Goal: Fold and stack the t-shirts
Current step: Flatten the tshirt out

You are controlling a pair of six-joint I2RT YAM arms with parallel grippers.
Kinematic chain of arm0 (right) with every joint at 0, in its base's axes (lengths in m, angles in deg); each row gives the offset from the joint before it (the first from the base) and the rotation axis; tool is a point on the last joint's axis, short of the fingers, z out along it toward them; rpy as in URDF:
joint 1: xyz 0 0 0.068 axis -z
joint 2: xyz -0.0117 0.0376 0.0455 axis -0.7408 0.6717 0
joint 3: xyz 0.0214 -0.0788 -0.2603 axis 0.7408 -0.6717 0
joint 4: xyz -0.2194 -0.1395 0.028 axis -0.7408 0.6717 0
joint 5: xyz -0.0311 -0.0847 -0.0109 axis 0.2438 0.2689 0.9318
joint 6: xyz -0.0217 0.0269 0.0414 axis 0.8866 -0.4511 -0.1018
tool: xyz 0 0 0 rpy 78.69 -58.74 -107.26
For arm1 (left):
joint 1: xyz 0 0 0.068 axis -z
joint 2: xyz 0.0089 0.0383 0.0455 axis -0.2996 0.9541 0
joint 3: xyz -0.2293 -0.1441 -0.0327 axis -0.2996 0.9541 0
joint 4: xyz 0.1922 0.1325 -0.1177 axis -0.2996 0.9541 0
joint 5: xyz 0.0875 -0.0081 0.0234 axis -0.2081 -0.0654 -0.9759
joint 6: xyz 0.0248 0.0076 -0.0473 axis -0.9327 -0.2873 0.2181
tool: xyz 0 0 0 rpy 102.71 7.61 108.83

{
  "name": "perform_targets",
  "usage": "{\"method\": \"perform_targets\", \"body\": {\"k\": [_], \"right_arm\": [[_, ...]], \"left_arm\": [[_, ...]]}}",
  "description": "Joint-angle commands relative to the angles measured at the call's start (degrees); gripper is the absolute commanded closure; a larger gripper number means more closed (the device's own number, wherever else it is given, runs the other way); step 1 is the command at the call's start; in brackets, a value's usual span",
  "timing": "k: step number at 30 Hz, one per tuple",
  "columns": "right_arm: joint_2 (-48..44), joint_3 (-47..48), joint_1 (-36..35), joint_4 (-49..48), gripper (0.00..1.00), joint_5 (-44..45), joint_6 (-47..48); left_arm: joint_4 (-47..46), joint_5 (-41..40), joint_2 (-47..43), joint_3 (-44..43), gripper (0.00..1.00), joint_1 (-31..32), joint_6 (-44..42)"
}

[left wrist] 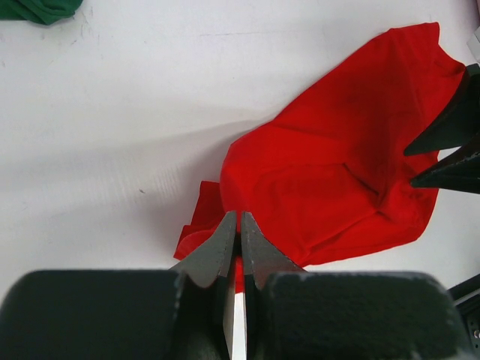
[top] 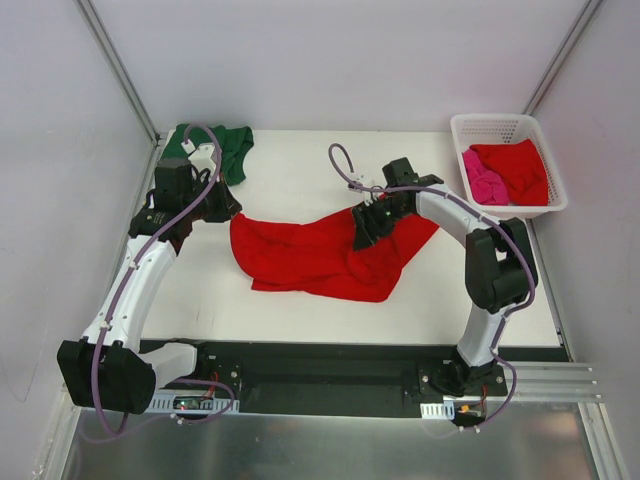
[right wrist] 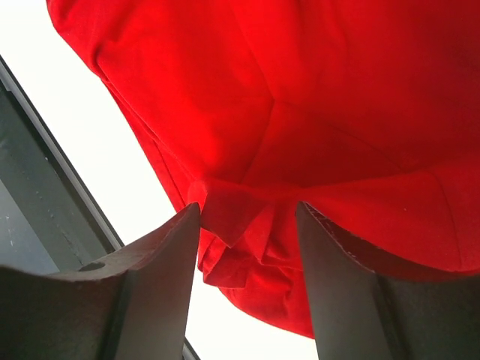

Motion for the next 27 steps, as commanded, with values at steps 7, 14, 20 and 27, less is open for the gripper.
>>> {"method": "perform_targets", "body": {"k": [7, 14, 20, 27], "right_arm": [[-0.3, 1.0, 0.2, -0.6, 0.55, -2.4, 0.0], [0.2, 1.3, 0.2, -0.3, 0.75, -3.1, -0.4], [0.4, 2.1, 0.2, 0.4, 0.99, -1.7, -2.2], [-5.3, 1.6, -0.6, 1.3, 0.99, 6.9, -9.9]], "left_arm": [[-0.8, -0.1, 0.1, 0.4, 1.00, 0.3, -0.9], [-0.8, -0.1, 0.1, 0.3, 1.00, 0.3, -0.9], [-0.8, 0.1, 0.2, 0.2, 1.00, 0.3, -0.7], [-0.8, 0.4, -0.8, 0.2, 1.00, 0.3, -0.3]]}}
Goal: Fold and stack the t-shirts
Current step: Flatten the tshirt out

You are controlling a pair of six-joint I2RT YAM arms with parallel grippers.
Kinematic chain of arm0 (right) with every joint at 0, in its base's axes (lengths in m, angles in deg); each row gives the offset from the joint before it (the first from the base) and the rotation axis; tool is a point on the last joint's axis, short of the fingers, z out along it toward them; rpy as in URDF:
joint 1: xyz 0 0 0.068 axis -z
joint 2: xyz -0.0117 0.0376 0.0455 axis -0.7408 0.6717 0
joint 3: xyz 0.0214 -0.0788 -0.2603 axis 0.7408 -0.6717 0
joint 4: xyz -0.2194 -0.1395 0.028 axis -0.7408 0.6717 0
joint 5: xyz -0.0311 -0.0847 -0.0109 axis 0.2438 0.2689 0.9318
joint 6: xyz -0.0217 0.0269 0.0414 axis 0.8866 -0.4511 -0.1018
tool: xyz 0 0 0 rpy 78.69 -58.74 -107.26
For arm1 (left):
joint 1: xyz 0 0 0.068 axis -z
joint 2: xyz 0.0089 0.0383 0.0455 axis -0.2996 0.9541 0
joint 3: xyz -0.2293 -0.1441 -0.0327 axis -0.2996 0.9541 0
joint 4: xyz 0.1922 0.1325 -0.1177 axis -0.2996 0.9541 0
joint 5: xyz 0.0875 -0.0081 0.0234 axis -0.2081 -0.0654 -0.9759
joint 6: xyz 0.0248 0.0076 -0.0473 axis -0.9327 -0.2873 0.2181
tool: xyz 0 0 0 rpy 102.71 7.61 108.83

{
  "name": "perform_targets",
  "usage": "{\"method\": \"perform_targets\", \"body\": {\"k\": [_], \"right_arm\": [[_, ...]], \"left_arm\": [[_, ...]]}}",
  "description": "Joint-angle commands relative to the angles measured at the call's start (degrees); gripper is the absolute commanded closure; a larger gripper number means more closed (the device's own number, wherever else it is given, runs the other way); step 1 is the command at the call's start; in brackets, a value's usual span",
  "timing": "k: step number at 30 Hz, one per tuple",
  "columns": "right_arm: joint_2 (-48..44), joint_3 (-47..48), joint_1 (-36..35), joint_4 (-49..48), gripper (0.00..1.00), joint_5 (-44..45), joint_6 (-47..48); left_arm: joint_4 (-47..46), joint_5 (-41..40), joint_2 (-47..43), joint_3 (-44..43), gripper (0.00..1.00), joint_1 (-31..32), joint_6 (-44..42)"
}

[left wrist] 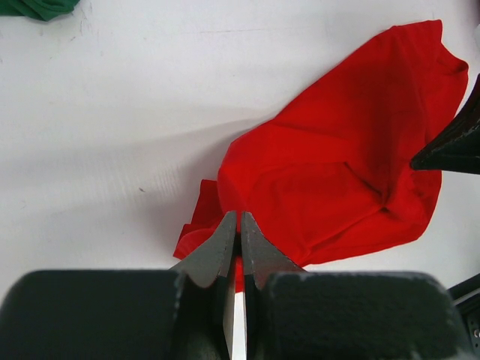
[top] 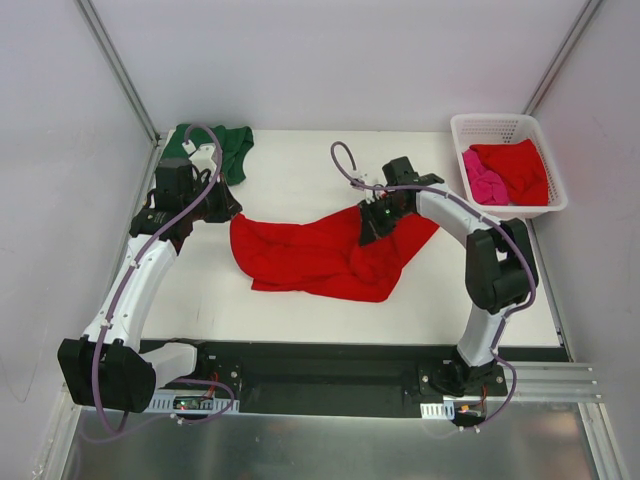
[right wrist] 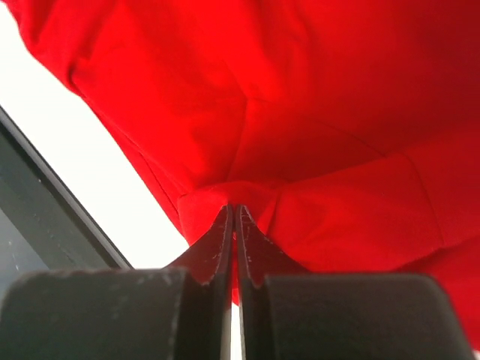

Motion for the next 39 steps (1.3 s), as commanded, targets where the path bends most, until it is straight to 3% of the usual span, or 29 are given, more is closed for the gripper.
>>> {"method": "perform_targets", "body": {"k": [1, 6, 10, 15, 24, 30, 35, 39], "right_arm": [[-6.8, 0.8, -0.5, 0.7, 0.99, 5.8, -5.8], [-17.0, 1.5, -0.8, 3.2, 0.99, 14.9, -8.9], [-24.8, 9.4, -2.3, 10.0, 0.99, 23.8, -8.5], [-29.7, 18.6, -4.9, 18.5, 0.99, 28.4, -7.9], [-35.5, 37.8, -6.6, 29.1, 0.99, 24.3, -6.8], [-41.3, 42.8, -6.8, 29.9, 0.99, 19.9, -6.9], [-46.2, 44.7, -6.9, 28.5, 0.99, 10.7, -7.5], [-48.5, 48.1, -6.8, 27.5, 0.99, 0.6, -9.3]], "left_arm": [[-0.8, 0.5, -1.4, 0.0, 1.00, 0.3, -0.4], [1.6, 1.7, -1.8, -1.8, 1.00, 0.4, 0.0], [5.0, 0.8, -3.6, -4.2, 1.00, 0.4, -0.8], [9.7, 0.9, -7.4, -7.3, 1.00, 0.4, -1.6], [17.7, 8.4, -13.2, -18.9, 1.00, 0.7, -1.6], [21.2, 14.6, -17.5, -28.8, 1.00, 0.7, -1.2], [22.4, 23.3, -20.3, -37.6, 1.00, 0.7, 0.8], [22.0, 34.8, -21.0, -44.1, 1.00, 2.4, 3.4]]}}
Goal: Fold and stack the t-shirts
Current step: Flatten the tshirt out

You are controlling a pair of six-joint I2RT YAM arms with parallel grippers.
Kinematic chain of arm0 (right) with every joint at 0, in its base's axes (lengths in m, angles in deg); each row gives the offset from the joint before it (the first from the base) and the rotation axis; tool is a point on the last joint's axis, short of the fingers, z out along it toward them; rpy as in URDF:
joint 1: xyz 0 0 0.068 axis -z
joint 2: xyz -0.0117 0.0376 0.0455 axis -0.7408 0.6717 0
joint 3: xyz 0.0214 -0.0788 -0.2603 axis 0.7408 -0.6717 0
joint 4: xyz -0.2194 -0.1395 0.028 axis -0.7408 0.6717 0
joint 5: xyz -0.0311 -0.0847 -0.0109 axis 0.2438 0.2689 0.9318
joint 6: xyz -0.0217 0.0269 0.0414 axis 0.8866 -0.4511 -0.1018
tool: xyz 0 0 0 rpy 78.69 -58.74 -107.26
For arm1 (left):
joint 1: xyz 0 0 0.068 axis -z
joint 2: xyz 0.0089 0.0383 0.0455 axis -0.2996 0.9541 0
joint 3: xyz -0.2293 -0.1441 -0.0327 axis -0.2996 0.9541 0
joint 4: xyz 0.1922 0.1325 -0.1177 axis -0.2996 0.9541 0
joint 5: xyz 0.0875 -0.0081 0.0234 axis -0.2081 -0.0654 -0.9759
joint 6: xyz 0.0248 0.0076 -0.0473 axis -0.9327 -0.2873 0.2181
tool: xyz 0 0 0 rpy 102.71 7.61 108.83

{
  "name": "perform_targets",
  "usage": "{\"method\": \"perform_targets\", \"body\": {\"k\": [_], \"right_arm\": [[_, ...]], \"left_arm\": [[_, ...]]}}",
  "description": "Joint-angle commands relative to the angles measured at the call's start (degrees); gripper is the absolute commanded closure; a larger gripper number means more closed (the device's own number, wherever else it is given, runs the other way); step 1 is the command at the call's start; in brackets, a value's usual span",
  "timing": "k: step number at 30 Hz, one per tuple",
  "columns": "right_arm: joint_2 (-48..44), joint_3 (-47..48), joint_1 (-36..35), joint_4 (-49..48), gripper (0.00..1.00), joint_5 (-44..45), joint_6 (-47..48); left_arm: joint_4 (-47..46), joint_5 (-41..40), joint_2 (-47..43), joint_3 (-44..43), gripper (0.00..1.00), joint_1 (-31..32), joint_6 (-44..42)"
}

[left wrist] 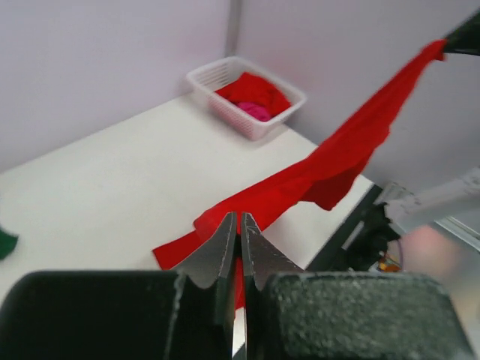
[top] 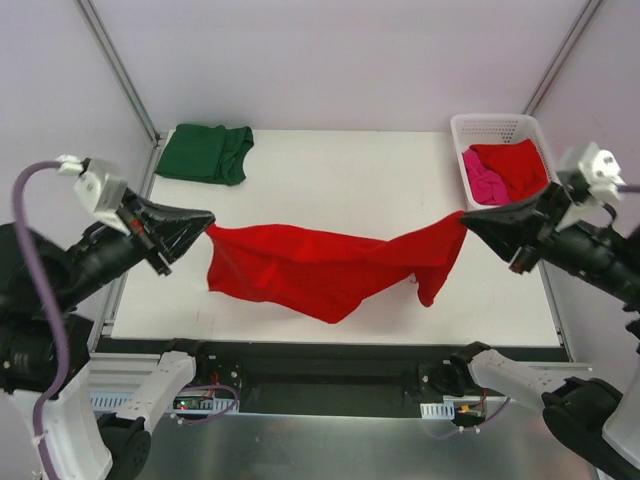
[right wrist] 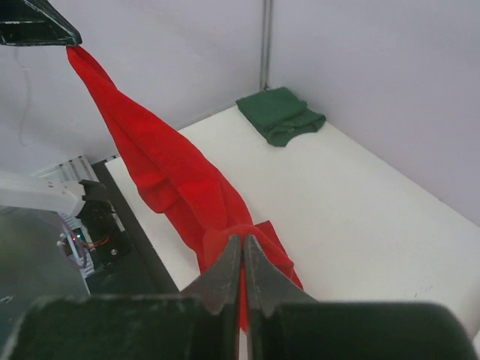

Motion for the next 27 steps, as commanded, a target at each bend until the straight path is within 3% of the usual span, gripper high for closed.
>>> {"method": "perform_targets", "body": {"k": [1, 7, 12, 16, 17, 22, 27], "right_arm": [[-2.1, 4.3, -0.2, -2.6, 0.99, -14.8, -2.5], [-6.2, 3.8, -0.2, -11.2, 0.99, -20.0, -5.3], [-0.3, -5.5, -0.2, -14.8, 0.99, -11.1, -1.7], [10.7, -9.6, 0.1, -16.8, 0.99, -1.1, 1.8], [13.5, -10.6, 0.5, -17.7, 0.99, 0.4, 1.8], [31.4, -15.9, 3.7, -25.7, 0.99, 11.5, 1.9], [45.1, -15.0, 5.5, -27.8, 0.99, 21.4, 0.8]], "left_arm": [[-1.5, 15.3, -0.9, -6.2, 1.00, 2.3, 3.3], [-9.5, 25.4, -0.8, -10.0, 1.00, 3.5, 8.1], [-9.6, 21.9, 4.4, -7.4, 1.00, 3.7, 1.6], [-10.1, 11.9, 12.4, 1.2, 1.00, 3.7, -5.6], [-11.7, 5.7, 14.2, 2.9, 1.00, 3.7, -6.2], [-20.1, -9.7, 30.3, 12.6, 1.00, 3.2, -8.9], [-25.2, -19.7, 50.4, 9.5, 1.00, 2.5, -9.3]]}}
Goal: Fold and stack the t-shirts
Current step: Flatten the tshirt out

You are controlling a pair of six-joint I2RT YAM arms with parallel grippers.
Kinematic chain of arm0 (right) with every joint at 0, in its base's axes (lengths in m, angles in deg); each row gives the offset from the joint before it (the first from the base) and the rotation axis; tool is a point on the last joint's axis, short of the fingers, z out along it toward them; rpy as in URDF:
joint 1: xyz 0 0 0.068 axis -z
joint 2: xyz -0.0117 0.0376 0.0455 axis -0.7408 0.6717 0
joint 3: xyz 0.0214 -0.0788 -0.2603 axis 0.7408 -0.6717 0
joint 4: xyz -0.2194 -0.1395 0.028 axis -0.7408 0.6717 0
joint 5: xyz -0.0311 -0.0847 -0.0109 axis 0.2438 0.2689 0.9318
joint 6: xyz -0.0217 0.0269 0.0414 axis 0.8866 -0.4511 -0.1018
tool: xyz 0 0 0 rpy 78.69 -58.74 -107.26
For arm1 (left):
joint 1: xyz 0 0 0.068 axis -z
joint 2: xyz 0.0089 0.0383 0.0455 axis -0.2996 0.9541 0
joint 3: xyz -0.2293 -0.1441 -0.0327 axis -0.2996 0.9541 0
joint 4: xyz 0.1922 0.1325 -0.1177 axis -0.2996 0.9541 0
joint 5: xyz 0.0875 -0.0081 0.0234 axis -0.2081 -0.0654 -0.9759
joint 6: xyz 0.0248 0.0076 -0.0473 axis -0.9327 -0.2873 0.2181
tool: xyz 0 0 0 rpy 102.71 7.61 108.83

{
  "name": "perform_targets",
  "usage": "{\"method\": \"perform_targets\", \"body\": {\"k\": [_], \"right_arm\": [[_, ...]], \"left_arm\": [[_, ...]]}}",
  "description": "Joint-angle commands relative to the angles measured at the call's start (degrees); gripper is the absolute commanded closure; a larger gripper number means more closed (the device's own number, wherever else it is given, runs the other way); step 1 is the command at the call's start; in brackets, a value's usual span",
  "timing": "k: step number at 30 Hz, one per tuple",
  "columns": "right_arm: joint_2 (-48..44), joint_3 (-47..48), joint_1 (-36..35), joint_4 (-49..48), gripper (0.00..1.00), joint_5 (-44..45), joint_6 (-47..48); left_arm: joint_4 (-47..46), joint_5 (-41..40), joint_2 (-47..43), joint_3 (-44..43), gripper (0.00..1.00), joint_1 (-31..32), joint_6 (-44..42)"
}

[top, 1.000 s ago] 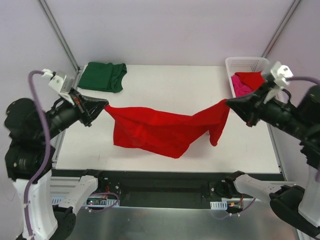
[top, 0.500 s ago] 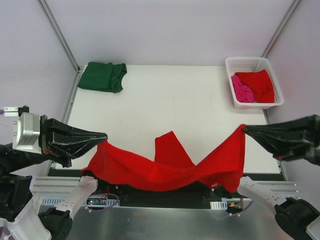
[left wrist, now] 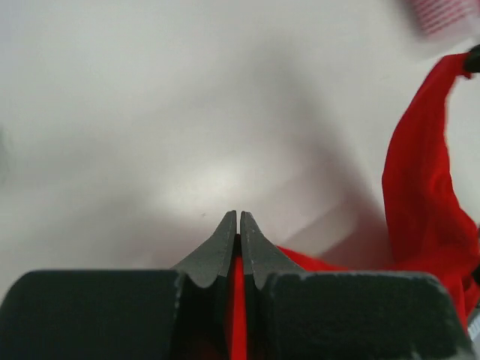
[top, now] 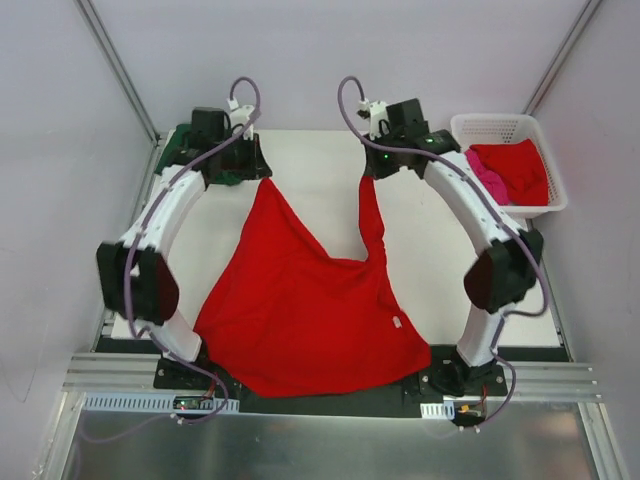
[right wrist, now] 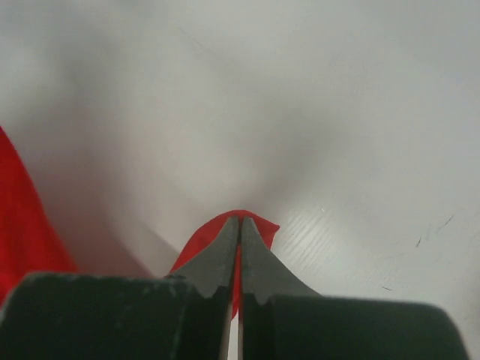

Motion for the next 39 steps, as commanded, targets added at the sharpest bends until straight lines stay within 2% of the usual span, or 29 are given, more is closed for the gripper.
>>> {"method": "perform_targets", "body": {"k": [1, 2, 5, 11, 19, 30, 39], "right_arm": [[4.7, 0.5, 1.6, -3.6, 0.99, 14.6, -0.1], [6.8, -0.3, 1.8, -3.8, 0.99, 16.4, -0.4], [8.5, -1.9, 2.2, -5.0, 0.99, 23.6, -0.8], [9.7, -3.3, 5.4, -4.0, 0.99, 32.9, -2.1], [11.9, -2.1, 12.0, -3.8, 0.99, 43.4, -3.5], [14.9, 2.7, 17.6, -4.0, 0.99, 46.4, -3.4], [20.8, 6.9, 18.2, -6.5, 0.99, 41.4, -3.1]], "left_arm": [[-4.7, -12.7, 10.6, -3.5, 1.00, -1.1, -2.6], [-4.6, -13.9, 15.0, -4.6, 1.00, -1.4, -2.6], [-4.7, -17.2, 20.2, -8.0, 1.00, -1.6, -2.8], [-4.6, -19.8, 23.4, -11.2, 1.00, -2.6, -3.9], [-4.6, -24.2, 24.6, -12.2, 1.00, -7.4, -4.2], [-4.6, -25.6, 28.7, -15.6, 1.00, -8.9, -4.4], [-4.8, -25.8, 33.5, -19.9, 1.00, -8.9, -4.4]]}}
